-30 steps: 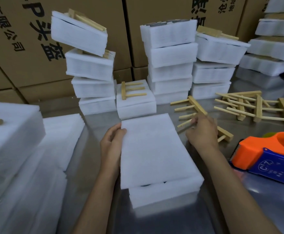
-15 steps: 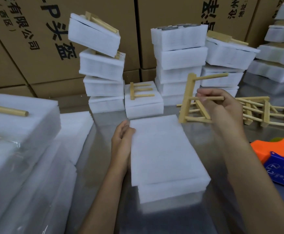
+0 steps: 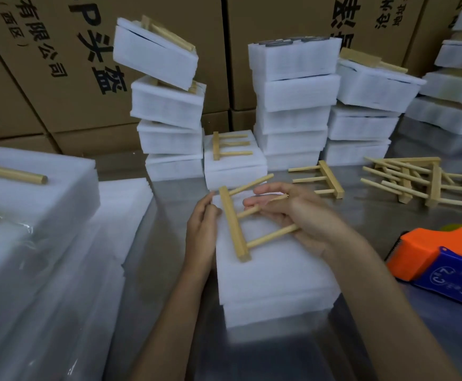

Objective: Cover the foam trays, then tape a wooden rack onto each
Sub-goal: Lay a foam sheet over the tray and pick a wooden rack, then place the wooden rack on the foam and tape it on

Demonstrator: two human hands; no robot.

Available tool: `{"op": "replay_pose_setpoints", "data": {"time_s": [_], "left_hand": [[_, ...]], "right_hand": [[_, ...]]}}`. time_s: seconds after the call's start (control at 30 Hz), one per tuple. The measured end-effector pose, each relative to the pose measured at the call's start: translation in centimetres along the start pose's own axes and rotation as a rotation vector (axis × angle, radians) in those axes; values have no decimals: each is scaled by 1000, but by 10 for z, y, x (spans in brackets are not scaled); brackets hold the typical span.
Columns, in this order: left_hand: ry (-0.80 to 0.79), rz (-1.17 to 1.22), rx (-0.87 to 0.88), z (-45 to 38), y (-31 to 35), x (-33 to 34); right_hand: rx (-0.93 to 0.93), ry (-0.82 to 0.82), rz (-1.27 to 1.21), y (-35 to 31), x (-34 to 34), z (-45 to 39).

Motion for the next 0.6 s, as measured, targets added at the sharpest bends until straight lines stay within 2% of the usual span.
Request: {"op": "replay_pose_setpoints", "data": {"time_s": [0.23, 0.33, 0.4, 0.5, 0.57, 0.6], "left_hand": [[-16, -30, 34, 0, 2, 0], [-31, -36, 39, -1, 1, 0], [-36, -34, 33, 0, 1, 0], [-45, 45, -22, 1, -2, 1], [-87, 201, -99, 3, -4, 9], [-107, 274, -129, 5, -5, 14]], "right_hand": [[-78, 187, 499, -12, -12, 10], [-107, 202, 585, -14, -17, 14], [-161, 269, 560, -19, -23, 16], [-324, 445, 379, -30, -43, 19], [-311, 485, 312, -24, -56, 9], [-237, 467, 268, -14, -61, -1]]}}
Point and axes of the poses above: each hand's wrist, its own z-axis away from the middle knuckle, its own x-axis out of the palm, y = z × x, the point moved 9 cm from there along -z, towards the middle knuckle, and after that the axes turned 11 degrees about x, right-handed, at the moved point
